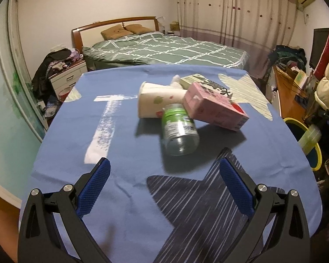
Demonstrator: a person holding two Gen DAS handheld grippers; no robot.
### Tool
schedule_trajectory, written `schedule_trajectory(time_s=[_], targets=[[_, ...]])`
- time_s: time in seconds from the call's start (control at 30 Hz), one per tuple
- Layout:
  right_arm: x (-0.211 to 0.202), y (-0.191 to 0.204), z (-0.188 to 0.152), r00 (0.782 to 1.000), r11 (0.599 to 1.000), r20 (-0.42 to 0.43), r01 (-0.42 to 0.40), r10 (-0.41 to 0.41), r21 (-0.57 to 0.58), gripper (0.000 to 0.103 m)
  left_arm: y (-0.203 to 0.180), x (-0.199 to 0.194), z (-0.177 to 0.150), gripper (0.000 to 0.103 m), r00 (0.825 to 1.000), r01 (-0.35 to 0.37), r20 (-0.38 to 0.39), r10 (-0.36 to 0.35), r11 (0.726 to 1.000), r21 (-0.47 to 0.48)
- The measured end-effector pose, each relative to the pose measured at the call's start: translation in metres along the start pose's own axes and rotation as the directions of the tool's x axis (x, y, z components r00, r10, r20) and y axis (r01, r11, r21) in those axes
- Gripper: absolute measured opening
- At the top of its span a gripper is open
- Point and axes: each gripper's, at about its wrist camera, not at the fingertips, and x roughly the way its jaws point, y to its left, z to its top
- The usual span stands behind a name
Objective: Collect trash
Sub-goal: 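Carry the green bottle over the bin and open the right gripper, then grasp the pink strawberry milk carton with the left gripper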
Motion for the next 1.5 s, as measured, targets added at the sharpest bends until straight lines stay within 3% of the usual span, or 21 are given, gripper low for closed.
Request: schedule_trajectory(time_s=[0.33, 0.87, 1.17, 1.33, 1.37, 1.5], targets=[[0.006, -0.004, -0.008, 1.000, 1.000, -0.020, -0.012, 0.012, -0.018, 0.067, -0.019, 0.035, 0.020, 0.098, 0.993, 0.118, -0.012, -0.117, 0.992, 0.035], [0.013, -0.009, -0.015, 0.999, 1.000, -0.046, -0.025, 0.025, -0.001, 0.067, -0.047, 0.071, 0.052, 0.098, 0.980, 0.195, 0.022, -0.198, 0.976, 0.095], [0.010, -0.012, -0.019, 0.998, 0.999, -0.045, -0.048, 0.049, 0.013, 0.067, -0.085, 0.063, 0.037, 0.098, 0.948, 0.318, -0.048, -0.314, 0.931, 0.178], [0.008, -0.011, -0.020, 0.997, 0.998, -0.041, -0.063, 0.064, 0.015, 0.067, -0.114, 0.051, 0.023, 0.098, 0.902, 0.431, -0.103, -0.419, 0.871, 0.237], [0.007, -0.011, -0.020, 0.997, 0.998, -0.041, -0.067, 0.067, 0.016, 0.067, -0.119, 0.048, 0.021, 0.098, 0.900, 0.435, -0.104, -0.423, 0.863, 0.258], [0.007, -0.011, -0.021, 0.996, 0.997, -0.041, -0.075, 0.075, 0.016, 0.067, -0.118, 0.044, 0.029, 0.098, 0.922, 0.385, -0.066, -0.383, 0.880, 0.277]])
